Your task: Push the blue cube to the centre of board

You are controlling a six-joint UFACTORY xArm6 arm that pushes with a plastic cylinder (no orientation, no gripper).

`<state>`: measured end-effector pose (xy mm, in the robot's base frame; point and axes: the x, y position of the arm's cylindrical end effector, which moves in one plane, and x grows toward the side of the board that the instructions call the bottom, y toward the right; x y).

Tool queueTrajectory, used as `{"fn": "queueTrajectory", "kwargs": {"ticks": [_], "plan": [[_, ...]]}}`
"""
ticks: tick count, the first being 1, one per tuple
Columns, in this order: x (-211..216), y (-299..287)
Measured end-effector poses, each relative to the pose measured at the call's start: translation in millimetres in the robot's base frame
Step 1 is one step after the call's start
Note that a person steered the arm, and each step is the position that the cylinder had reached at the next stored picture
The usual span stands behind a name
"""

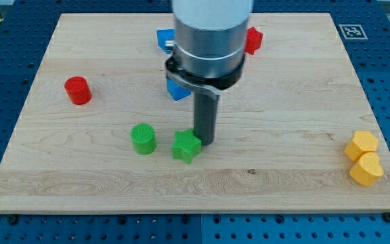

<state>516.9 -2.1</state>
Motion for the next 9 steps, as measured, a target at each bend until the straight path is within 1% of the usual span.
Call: {"fn": "queueTrajectory", "kwargs": {"ticks": [1, 2, 3, 4, 7, 8, 9], "plan": [[0.0, -14.9], [0.0, -14.9], [-3.1, -32.7], [-13.4, -40.1], [-15.8, -50.9], [-21.1, -71.1], [-43.2, -90.8]]}}
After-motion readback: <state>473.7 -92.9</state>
